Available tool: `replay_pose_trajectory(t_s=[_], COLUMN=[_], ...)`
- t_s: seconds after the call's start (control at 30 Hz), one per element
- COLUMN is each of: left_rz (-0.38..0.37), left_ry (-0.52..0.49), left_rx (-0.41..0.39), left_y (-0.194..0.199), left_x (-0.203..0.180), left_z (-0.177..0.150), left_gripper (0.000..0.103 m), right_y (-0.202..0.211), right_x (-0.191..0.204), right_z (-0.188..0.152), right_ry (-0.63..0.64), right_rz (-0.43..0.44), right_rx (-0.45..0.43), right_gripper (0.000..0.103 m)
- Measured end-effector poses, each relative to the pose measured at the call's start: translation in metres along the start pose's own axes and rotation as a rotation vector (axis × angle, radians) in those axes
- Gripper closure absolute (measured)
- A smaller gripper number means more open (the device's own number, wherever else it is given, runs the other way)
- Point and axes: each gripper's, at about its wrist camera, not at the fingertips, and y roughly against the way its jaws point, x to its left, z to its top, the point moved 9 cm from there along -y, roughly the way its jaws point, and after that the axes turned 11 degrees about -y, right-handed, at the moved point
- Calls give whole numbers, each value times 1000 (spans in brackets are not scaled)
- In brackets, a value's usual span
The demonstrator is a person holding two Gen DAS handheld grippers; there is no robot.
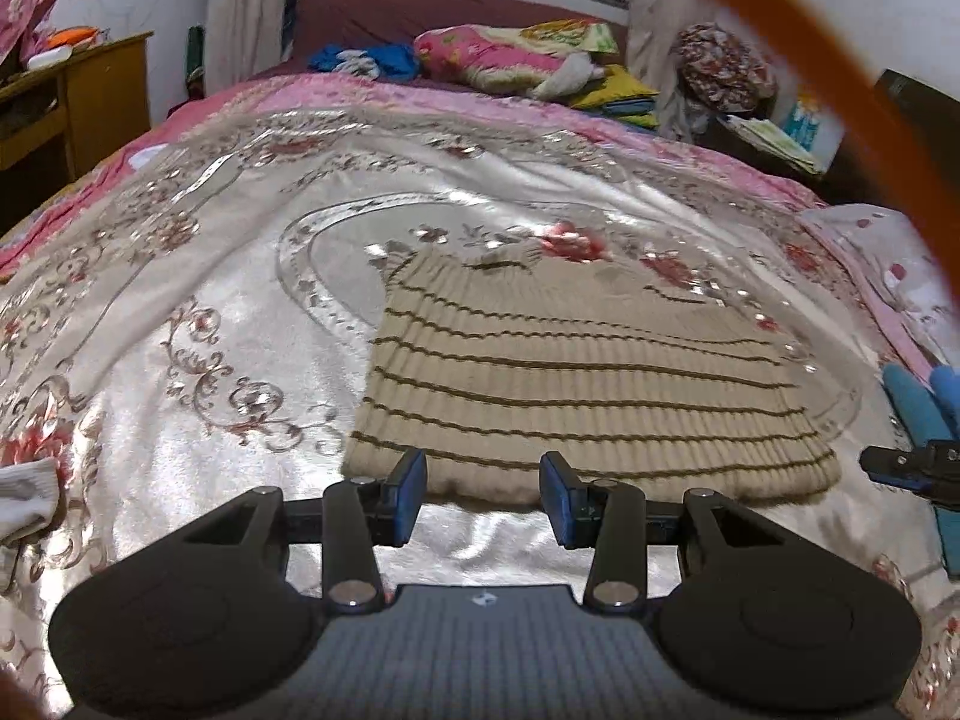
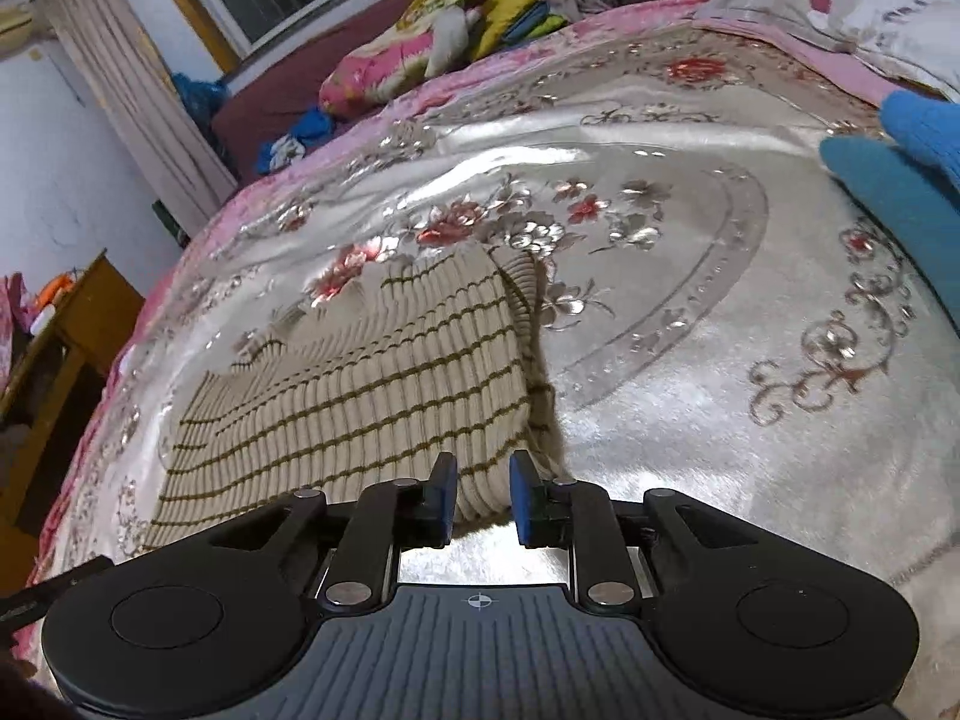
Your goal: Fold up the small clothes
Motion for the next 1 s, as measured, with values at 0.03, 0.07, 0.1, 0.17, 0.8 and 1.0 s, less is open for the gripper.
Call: replay_pose_trajectory(t_s=[0.03, 0.07, 0.1, 0.17, 0.8, 1.0], left_rz=[-9, -20, -33, -61, -103, -21], left_ry=[-18, -41, -64, -122, -708, -844], left_rx=[-8, -18, -27, -39, -161, -224], left_y=[1, 1, 0, -5, -74, -95], left_x=[-6, -12, -19, -36, -225, -256], left_z=[0, 0, 0, 0, -35, -32], left_gripper=[57, 57, 57, 57, 54, 50], right_y=[1, 3, 3, 1, -31, -42], right_x=[-4, -8, -12, -21, -86, -100], right_z=[-1, -2, -2, 0, 15, 14], right_ry=[-19, -39, -58, -93, -429, -460], right_rz=[9, 20, 29, 37, 293, 339], right_rx=[0, 3, 8, 16, 60, 108], right_gripper=[82, 82, 82, 81, 67, 66])
